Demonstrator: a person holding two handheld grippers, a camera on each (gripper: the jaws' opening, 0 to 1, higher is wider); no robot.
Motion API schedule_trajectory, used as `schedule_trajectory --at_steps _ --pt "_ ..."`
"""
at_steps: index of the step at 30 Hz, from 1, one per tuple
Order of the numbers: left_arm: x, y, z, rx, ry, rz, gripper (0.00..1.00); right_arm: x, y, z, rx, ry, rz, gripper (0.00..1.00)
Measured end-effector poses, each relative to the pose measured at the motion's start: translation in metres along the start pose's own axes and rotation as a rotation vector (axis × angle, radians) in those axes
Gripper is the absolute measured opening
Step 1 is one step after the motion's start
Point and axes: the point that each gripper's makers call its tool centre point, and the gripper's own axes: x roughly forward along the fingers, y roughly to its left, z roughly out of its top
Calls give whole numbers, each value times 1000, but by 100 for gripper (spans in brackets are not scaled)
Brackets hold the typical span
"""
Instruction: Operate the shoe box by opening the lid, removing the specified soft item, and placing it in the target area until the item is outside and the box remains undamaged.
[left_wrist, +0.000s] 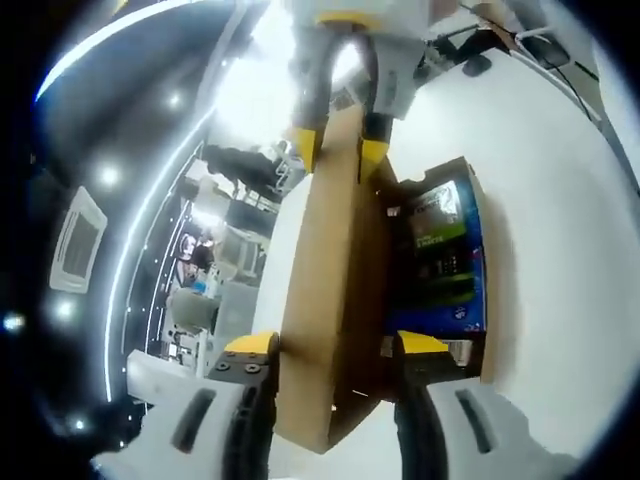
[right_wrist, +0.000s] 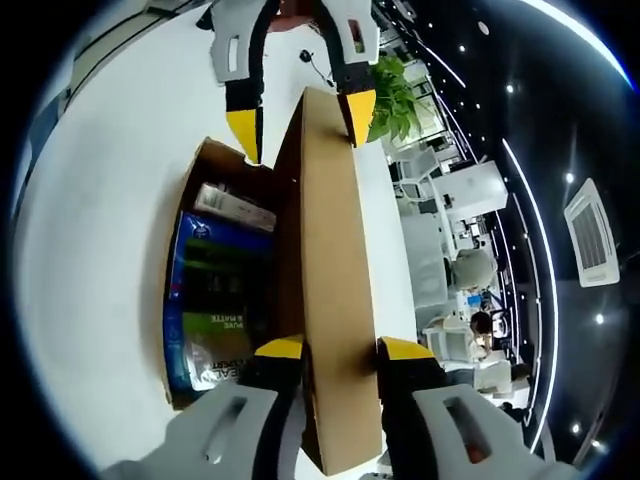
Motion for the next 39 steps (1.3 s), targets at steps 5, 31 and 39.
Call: schedule_trajectory --at_steps 5,31,39 --pt "-36 3 4 -84 -32 5 40 1 -1 0 6 2 4 25" --pt "2 -121 -41 -205 21 -463 37 0 1 0 30 5 21 26" --pt "23 -140 -48 -180 42 -531 34 1 1 0 38 5 25 26"
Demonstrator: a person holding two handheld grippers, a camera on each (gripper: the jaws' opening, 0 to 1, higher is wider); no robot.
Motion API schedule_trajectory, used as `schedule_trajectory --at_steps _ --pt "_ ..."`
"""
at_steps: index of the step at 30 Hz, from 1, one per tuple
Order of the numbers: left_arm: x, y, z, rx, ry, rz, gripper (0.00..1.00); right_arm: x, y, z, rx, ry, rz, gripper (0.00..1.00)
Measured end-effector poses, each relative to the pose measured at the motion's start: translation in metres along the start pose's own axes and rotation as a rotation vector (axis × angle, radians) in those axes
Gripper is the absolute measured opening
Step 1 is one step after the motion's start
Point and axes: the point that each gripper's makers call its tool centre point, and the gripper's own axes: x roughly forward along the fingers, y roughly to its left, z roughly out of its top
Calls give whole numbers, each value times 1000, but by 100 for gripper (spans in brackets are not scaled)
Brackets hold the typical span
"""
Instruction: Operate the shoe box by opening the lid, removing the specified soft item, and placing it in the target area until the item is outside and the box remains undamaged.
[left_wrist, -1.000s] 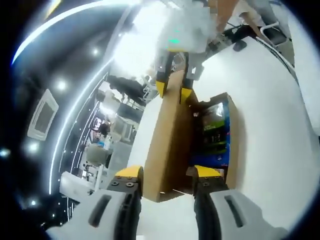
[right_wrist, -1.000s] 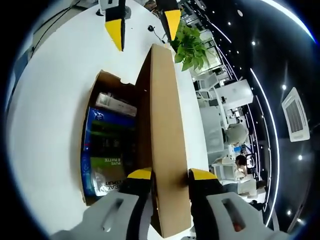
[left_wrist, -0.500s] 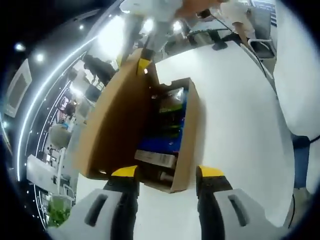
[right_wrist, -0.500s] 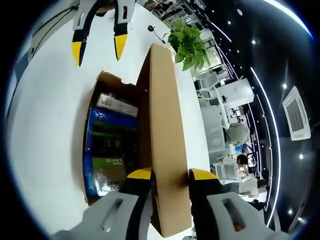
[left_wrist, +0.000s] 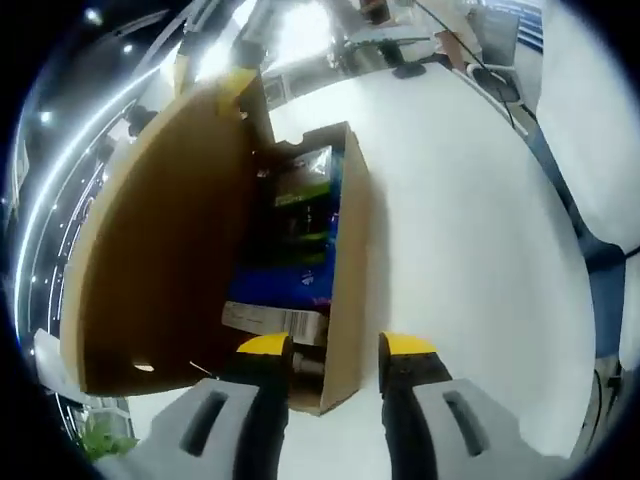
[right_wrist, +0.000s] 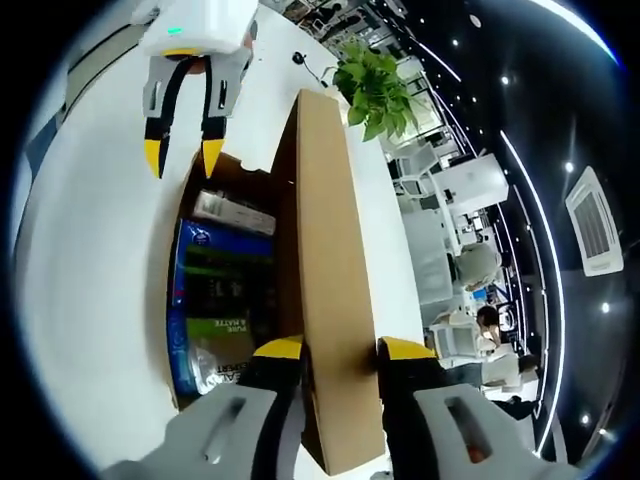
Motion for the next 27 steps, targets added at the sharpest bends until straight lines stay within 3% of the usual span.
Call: schedule_trajectory --at_steps 11,27 --pt "21 -14 -17 -3 56 -67 30 1 0 0 2 1 4 26" --pt "48 -11 -16 14 102 -141 13 2 -1 0 8 4 8 26"
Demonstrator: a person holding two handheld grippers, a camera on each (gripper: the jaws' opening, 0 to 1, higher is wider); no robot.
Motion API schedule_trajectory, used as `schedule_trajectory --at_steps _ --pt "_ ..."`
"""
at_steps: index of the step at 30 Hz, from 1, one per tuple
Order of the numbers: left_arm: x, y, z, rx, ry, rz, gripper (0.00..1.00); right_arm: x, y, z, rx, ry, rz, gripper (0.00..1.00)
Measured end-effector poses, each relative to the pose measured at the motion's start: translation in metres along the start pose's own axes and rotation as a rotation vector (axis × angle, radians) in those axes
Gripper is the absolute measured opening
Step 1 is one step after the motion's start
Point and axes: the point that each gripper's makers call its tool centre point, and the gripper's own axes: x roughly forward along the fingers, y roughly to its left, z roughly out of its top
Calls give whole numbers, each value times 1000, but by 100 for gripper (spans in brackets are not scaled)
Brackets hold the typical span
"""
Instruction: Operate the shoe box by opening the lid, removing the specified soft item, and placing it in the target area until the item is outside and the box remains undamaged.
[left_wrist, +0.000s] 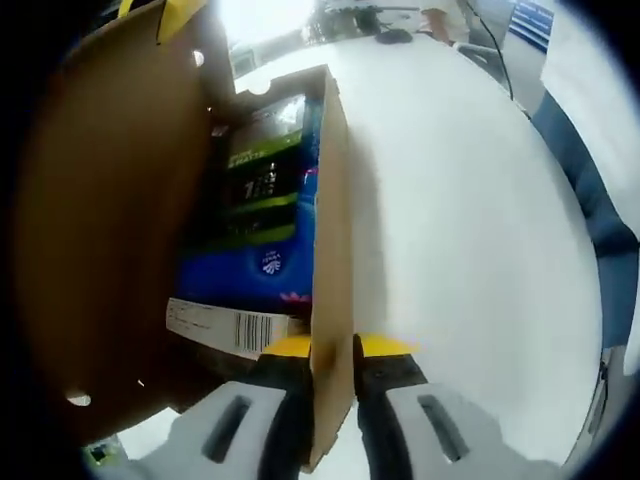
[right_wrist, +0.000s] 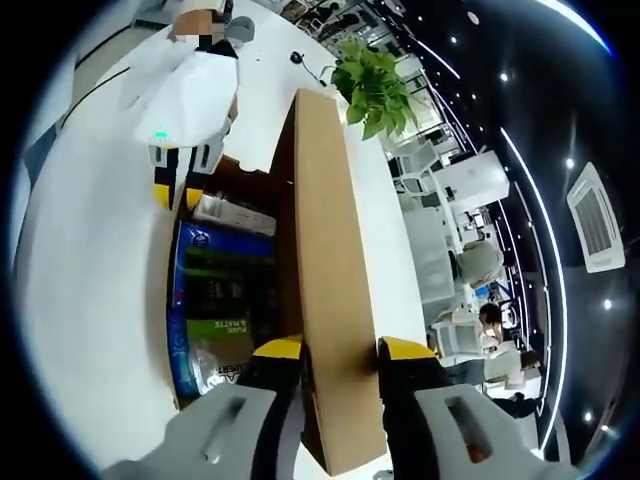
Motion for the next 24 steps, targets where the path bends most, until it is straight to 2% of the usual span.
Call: schedule_trajectory --at_steps 10,19,24 --pt "3 -3 -3 -7 11 -33 8 -1 2 0 -4 2 7 26" --pt "4 -6 -3 -47 18 -56 6 -2 4 0 -2 12 17 27" --pt "6 -5 -5 -50 5 -69 5 -2 5 -1 -5 18 20 27"
